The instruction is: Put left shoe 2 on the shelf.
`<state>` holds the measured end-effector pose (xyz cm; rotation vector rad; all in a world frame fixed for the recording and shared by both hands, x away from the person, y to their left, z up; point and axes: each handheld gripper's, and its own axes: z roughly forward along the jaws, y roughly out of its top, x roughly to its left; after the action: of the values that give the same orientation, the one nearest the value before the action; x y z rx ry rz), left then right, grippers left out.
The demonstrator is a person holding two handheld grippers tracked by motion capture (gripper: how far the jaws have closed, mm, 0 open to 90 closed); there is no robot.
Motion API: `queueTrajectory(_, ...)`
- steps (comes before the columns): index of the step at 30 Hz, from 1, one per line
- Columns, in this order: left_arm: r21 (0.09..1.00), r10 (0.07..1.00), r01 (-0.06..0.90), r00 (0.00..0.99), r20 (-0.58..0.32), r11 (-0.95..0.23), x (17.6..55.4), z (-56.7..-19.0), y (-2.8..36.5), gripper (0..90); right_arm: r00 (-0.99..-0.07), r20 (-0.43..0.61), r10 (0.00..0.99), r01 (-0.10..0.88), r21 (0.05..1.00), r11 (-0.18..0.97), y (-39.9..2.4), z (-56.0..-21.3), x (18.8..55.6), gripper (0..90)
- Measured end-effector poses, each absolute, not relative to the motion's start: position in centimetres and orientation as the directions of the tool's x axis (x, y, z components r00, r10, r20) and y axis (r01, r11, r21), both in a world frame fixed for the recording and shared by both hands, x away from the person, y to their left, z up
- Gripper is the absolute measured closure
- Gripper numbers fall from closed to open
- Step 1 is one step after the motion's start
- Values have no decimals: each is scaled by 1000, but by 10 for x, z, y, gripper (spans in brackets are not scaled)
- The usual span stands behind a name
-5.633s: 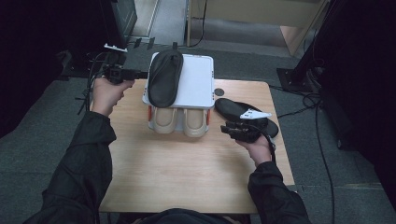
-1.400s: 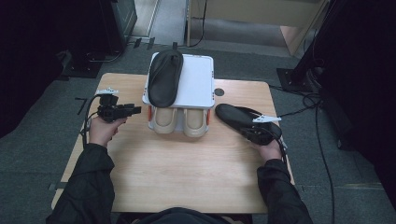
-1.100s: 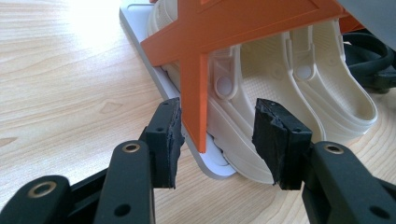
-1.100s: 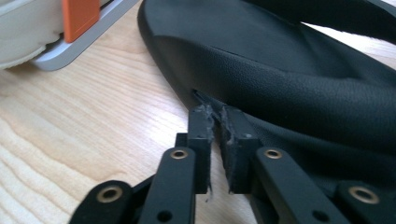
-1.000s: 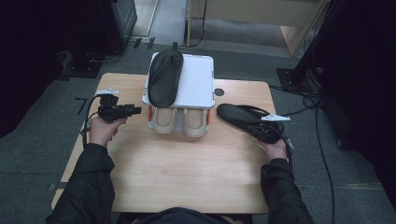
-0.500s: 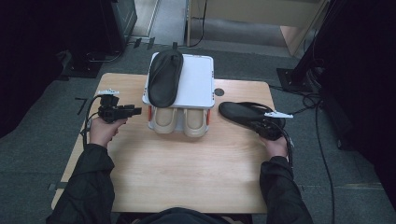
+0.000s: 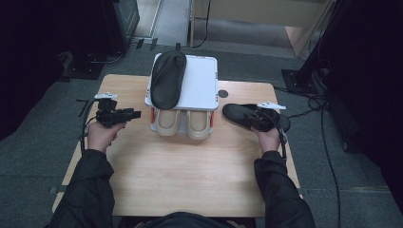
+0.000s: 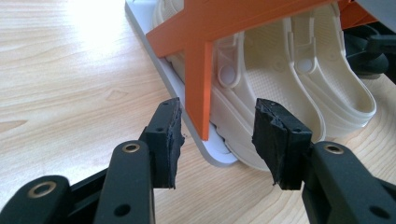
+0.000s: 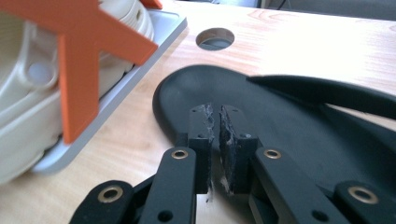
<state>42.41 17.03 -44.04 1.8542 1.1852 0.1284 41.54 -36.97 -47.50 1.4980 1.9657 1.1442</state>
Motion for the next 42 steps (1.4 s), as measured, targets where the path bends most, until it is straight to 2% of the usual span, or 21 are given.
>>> queueTrajectory(12,732,773,670,527,-354,-122,416,-441,176,520,-307,140,941,650,754,99,-352,-493,438,820)
queueTrajectory(30,732,773,670,528,-352,-125,422,-444,174,520,-370,145,918,656,740,148,-361,-491,409,812)
queueTrajectory(42,733,770,667,536,-347,-133,429,-444,170,520,-379,156,912,660,737,148,-369,-491,394,808)
